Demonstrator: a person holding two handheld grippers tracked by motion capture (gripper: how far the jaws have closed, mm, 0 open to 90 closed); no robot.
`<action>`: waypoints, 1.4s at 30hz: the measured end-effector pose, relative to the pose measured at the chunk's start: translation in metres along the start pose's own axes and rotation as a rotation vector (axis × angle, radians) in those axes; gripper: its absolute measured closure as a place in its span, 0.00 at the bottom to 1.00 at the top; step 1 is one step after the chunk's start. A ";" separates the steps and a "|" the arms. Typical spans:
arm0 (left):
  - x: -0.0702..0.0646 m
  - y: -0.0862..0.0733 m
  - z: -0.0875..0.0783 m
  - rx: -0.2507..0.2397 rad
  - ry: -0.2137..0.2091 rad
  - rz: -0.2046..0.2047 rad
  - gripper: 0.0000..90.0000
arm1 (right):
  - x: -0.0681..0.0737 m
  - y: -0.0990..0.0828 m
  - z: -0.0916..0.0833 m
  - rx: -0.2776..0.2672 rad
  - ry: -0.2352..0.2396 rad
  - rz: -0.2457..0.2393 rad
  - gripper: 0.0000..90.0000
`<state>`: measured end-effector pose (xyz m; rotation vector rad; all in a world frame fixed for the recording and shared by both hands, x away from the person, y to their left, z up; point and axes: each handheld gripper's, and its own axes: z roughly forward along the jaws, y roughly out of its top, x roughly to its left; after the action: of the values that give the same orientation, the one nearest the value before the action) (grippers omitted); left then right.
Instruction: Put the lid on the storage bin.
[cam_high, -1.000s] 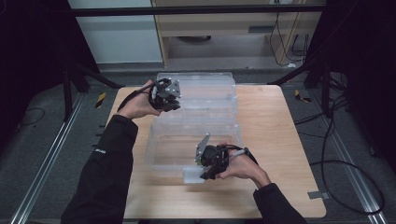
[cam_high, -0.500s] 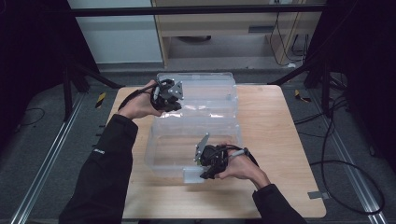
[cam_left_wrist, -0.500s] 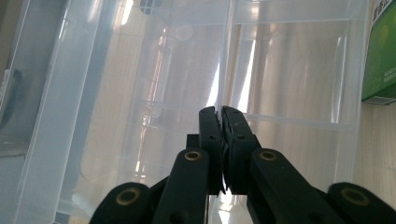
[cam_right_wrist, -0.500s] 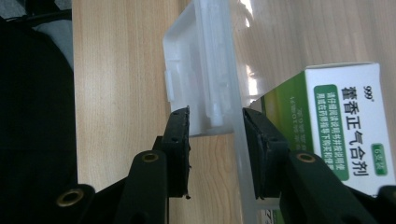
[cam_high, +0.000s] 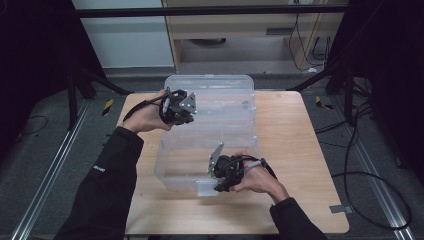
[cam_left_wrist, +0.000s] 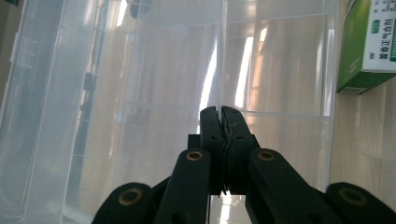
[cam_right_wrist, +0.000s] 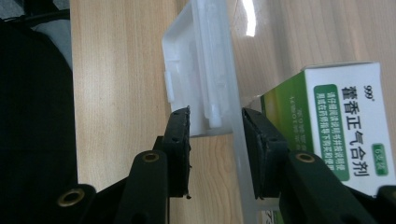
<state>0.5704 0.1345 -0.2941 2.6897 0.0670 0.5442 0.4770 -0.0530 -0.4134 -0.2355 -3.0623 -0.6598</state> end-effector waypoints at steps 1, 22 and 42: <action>-0.003 0.000 -0.001 -0.003 0.003 0.005 0.98 | 0.000 0.000 0.000 0.002 0.000 -0.003 0.72; -0.038 -0.003 -0.015 -0.007 0.039 0.080 0.98 | 0.001 0.000 0.000 0.000 -0.002 0.001 0.71; -0.058 -0.006 -0.018 0.000 0.047 0.090 0.97 | 0.002 0.000 0.000 -0.002 -0.010 -0.006 0.71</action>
<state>0.5105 0.1395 -0.3026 2.6904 -0.0420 0.6343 0.4746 -0.0527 -0.4128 -0.2302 -3.0731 -0.6647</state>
